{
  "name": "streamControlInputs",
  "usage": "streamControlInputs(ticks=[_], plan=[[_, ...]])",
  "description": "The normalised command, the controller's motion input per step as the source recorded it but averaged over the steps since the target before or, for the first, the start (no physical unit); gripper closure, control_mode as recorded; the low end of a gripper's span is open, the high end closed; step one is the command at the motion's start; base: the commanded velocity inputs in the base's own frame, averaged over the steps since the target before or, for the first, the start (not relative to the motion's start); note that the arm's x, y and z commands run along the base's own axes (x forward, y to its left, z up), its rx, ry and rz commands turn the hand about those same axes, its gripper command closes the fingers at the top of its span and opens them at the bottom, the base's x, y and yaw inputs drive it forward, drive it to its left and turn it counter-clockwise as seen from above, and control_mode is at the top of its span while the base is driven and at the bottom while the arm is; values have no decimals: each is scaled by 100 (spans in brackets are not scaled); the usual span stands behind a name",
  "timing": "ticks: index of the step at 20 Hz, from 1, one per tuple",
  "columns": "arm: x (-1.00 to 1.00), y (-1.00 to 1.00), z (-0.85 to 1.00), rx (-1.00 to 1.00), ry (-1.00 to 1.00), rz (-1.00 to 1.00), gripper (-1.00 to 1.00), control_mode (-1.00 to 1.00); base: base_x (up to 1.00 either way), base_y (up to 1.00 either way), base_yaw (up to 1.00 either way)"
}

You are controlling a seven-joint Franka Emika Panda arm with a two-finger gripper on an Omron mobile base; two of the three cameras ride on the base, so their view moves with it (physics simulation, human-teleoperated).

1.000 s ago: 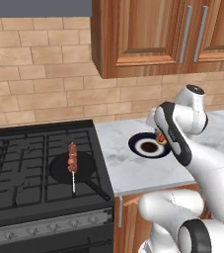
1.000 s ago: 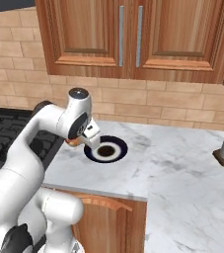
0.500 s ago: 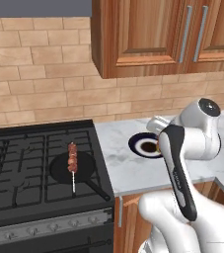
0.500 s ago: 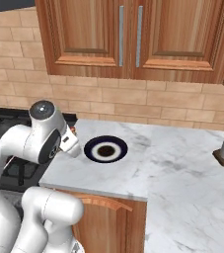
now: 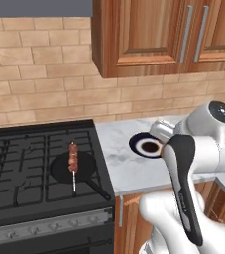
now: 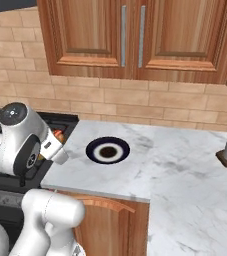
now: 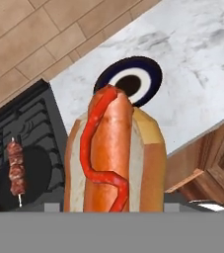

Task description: Place the cold items (kiwi and apple) from the fridge in one tupperware on the dining counter. Place the warm items (kebab skewer and hot dog) in the stove area in another tupperware.

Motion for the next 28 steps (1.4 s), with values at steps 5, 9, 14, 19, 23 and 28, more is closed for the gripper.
streamControlInputs(ticks=[5,9,14,19,23,28], plan=[[0,0,0,0,0,0,100,100,-61,70,0],[0,0,0,0,0,0,100,100,-56,90,10],[0,0,0,0,0,0,100,100,-41,100,87],[0,0,0,0,0,0,100,100,-32,100,100],[0,0,0,0,0,0,100,100,-8,87,100],[0,0,0,0,0,0,100,100,32,62,99]])
